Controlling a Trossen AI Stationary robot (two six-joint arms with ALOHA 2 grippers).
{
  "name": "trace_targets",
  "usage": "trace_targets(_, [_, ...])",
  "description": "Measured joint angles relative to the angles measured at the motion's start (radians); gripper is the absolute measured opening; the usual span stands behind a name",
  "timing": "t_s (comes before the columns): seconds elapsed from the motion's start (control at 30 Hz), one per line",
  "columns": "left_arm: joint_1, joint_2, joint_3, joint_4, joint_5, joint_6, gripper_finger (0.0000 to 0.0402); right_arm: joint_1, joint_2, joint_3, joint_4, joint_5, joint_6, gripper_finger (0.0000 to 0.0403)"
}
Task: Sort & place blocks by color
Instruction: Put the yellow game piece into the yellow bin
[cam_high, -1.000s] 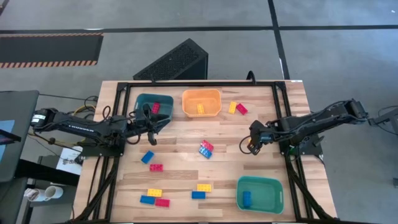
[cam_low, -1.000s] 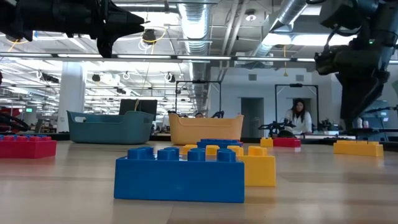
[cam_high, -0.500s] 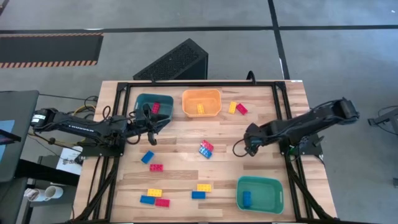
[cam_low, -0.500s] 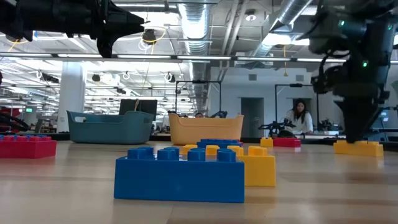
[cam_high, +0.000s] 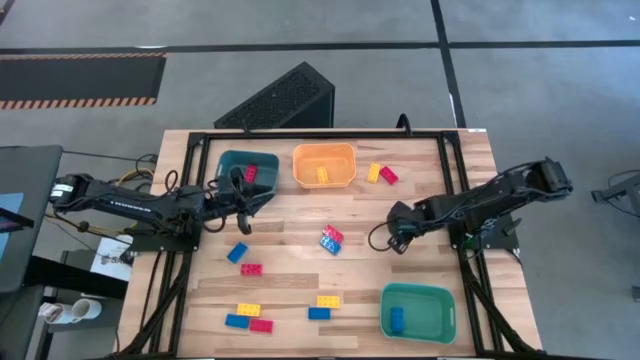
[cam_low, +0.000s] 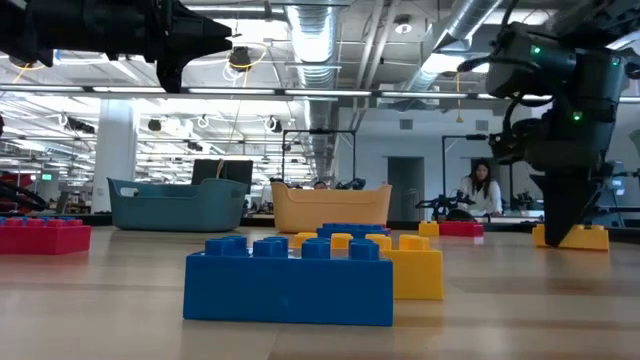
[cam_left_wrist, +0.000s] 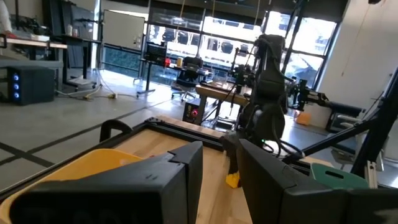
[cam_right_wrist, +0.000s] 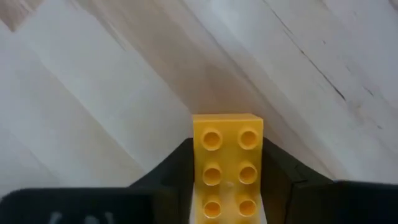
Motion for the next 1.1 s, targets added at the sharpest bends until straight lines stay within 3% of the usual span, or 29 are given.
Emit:
trace_targets(0.27, [0.0, 0.0, 0.0, 0.001, 0.0, 0.0, 0.0086, -0.046, -0.19, -0.062, 0.1, -0.02, -0.048, 0.0131])
trace_targets(0.4, [0.0, 0.0, 0.0, 0.005, -0.001, 0.001, 0.0087, -0.101, -0.315, -0.055, 0.346, 0.035, -0.142, 0.0131])
trace_targets(0.53, [0.0, 0.0, 0.0, 0.016, -0.006, 0.006, 0.0087, -0.174, -0.338, -0.055, 0.667, 0.1, -0.28, 0.0134])
trace_targets(0.7, [0.006, 0.0, 0.005, 0.014, -0.01, 0.011, 0.0087, -0.288, -0.215, -0.055, 1.002, 0.094, -0.414, 0.0141])
trace_targets(0.8, [0.016, 0.0, 0.005, 0.013, -0.008, 0.012, 0.0086, -0.371, -0.102, -0.03, 1.142, 0.038, -0.442, 0.0138])
trace_targets(0.93, [0.021, 0.0, 0.005, 0.006, -0.008, 0.012, 0.0086, -0.466, 0.06, 0.048, 1.208, -0.037, -0.443, 0.0149])
trace_targets(1.1, [0.02, 0.0, 0.005, -0.007, -0.006, 0.012, 0.0087, -0.529, 0.227, 0.17, 1.212, -0.059, -0.446, 0.0181])
